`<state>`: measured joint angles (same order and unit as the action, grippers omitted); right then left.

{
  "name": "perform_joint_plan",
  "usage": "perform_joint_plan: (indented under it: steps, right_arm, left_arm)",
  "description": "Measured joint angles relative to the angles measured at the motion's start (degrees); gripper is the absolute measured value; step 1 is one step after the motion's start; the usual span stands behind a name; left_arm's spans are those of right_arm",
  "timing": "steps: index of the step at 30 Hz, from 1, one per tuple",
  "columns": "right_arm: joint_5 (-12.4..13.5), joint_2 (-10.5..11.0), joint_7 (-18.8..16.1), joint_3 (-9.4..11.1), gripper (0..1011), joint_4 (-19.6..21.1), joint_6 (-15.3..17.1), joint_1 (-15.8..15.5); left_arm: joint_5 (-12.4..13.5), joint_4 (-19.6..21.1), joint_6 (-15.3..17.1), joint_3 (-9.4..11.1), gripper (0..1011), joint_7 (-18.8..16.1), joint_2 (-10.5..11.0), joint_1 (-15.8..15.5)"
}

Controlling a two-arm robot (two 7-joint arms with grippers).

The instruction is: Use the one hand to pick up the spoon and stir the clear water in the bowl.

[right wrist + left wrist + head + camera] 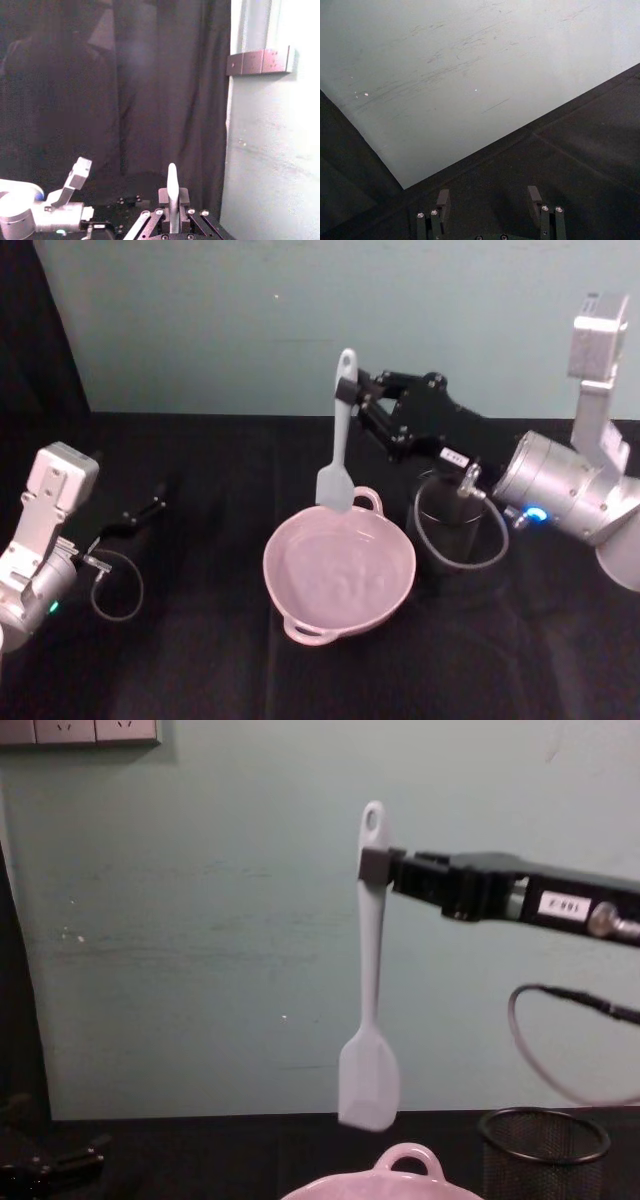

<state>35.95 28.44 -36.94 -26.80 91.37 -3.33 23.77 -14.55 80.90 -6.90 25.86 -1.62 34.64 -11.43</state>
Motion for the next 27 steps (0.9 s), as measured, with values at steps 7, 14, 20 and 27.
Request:
perform_joint_plan:
  steps: [7,14,20,27]
  right_arm:
    - [0.55,1.24,0.72,0.93,109,0.84,0.76,0.97]
    - [0.94,2.16,1.69,1.74,110,1.35,1.09,0.99]
    - [1.08,3.19,2.91,3.01,110,1.38,1.53,0.58]
    - [1.29,4.76,5.75,5.81,110,0.49,2.70,-0.88]
  left_arm:
    - [0.00,0.00,0.00,0.00,1005,0.00,0.00,0.00]
    - [0.00,0.00,0.00,0.00,1005,0.00,0.00,0.00]
    - [0.00,0.00,0.00,0.00,1005,0.00,0.00,0.00]
    - [0.00,0.00,0.00,0.00,1005,0.00,0.00,0.00]
